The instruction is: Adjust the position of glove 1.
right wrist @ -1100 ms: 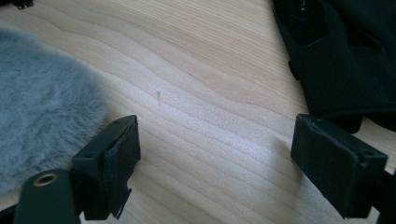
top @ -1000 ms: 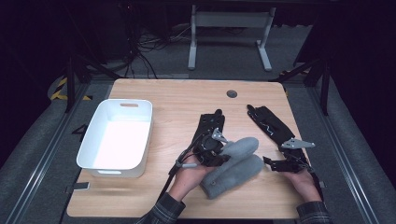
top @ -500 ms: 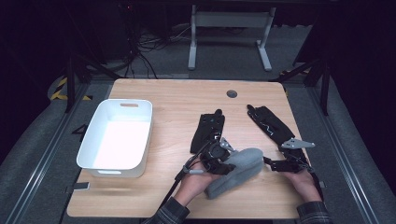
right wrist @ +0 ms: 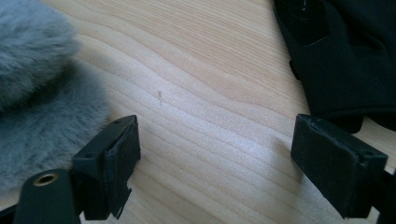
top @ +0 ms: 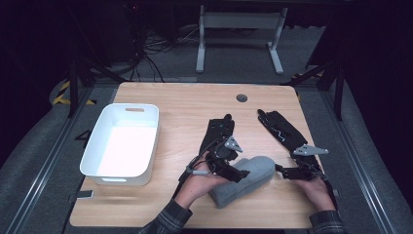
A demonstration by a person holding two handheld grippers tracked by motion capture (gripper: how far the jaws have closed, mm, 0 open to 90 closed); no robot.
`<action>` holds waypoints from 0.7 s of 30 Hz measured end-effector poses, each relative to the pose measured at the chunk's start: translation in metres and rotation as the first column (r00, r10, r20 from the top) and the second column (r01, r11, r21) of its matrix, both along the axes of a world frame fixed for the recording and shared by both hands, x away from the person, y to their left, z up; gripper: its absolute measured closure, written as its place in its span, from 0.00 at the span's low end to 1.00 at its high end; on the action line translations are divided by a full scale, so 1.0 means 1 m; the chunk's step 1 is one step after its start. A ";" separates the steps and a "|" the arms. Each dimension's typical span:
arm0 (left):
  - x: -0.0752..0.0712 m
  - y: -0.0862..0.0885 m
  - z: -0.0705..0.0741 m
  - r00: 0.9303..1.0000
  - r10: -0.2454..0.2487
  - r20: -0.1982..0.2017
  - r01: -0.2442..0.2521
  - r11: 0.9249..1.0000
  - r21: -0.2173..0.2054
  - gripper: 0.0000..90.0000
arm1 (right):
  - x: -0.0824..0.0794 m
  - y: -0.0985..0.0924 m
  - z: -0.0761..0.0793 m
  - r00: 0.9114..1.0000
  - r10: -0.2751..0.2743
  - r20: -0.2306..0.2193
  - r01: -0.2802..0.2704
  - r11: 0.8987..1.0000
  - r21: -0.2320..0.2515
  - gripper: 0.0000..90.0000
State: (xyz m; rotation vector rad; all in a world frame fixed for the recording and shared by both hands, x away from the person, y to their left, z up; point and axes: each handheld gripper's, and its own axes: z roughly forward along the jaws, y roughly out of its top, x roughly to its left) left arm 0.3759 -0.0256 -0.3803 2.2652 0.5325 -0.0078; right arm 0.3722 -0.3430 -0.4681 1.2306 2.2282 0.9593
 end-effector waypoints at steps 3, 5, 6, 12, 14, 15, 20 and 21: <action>0.012 -0.003 -0.006 1.000 0.008 -0.012 -0.008 1.000 0.015 0.26 | 0.000 0.000 0.000 1.000 0.000 0.000 0.000 1.000 0.000 0.18; 0.018 -0.005 -0.012 0.999 0.010 -0.036 -0.009 1.000 0.025 0.24 | 0.000 0.000 0.000 1.000 0.001 0.000 -0.001 1.000 0.002 0.18; 0.020 -0.006 -0.016 0.999 0.009 -0.049 -0.008 1.000 0.027 0.24 | 0.000 0.000 0.000 1.000 0.001 0.000 -0.001 1.000 0.000 0.18; 0.020 -0.017 -0.034 0.997 -0.020 -0.069 0.025 0.997 0.077 0.20 | 0.000 0.000 0.000 1.000 0.002 0.000 -0.002 1.000 0.000 0.18; 0.018 -0.021 -0.039 0.996 -0.029 -0.080 0.037 0.994 0.101 0.19 | 0.000 0.000 0.000 1.000 0.003 0.000 -0.003 1.000 0.002 0.18; 0.017 -0.022 -0.040 0.996 -0.024 -0.083 0.033 0.993 0.112 0.18 | 0.000 0.000 0.000 1.000 0.003 0.000 -0.003 1.000 0.002 0.18; 0.015 -0.029 -0.049 0.997 -0.035 -0.070 0.047 0.984 0.172 0.12 | 0.000 0.000 0.000 1.000 0.003 0.000 -0.003 1.000 0.002 0.18; 0.014 -0.030 -0.050 0.997 -0.035 -0.066 0.047 0.982 0.185 0.12 | 0.000 0.000 0.000 1.000 0.004 0.000 -0.004 1.000 0.002 0.18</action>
